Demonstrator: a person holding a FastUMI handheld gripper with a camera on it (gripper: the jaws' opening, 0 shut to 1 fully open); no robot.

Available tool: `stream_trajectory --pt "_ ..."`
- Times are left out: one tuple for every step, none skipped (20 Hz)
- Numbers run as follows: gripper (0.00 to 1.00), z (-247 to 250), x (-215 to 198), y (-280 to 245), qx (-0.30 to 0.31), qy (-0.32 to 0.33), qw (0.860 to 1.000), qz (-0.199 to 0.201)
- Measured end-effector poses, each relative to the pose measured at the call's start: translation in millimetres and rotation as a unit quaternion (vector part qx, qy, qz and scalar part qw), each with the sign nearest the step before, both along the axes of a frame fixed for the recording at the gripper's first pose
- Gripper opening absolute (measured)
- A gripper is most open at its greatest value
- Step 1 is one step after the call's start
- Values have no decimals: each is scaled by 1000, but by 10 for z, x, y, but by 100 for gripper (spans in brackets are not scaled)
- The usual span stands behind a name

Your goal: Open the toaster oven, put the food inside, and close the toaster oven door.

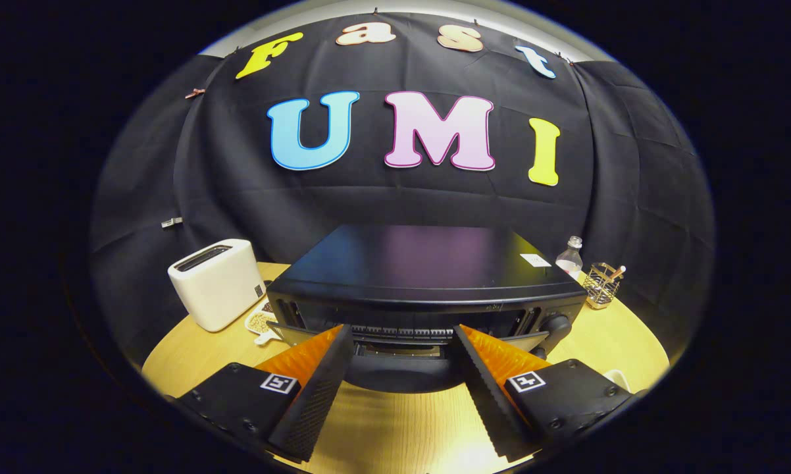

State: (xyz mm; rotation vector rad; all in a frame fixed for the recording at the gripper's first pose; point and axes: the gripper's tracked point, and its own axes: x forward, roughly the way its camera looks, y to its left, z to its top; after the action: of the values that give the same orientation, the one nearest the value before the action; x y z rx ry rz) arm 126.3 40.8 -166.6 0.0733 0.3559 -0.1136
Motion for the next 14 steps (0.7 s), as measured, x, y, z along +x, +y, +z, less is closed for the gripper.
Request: stream_trajectory --pt "100 -16 -41 8 0 1 1000 0" --pt "100 -30 -69 14 2 2 1000 0" --pt "100 -52 -115 25 3 5 1000 2" --pt "100 -64 -149 31 4 7 1000 3" --pt "100 -85 -187 44 3 9 1000 6" --pt "100 -97 -228 54 -1 11 1000 9" --pt "100 -128 -276 57 -1 15 1000 11" --pt "100 -155 -328 63 0 18 1000 12" --pt "100 -193 -379 83 0 23 1000 13" --pt "100 -226 -436 97 -3 26 1000 15" --pt "99 -252 -485 115 -7 31 999 18" --pt "100 -295 -533 124 -7 36 999 21" --pt "99 -355 -575 136 -6 42 999 26" --pt "99 -395 -651 153 -15 52 998 33"
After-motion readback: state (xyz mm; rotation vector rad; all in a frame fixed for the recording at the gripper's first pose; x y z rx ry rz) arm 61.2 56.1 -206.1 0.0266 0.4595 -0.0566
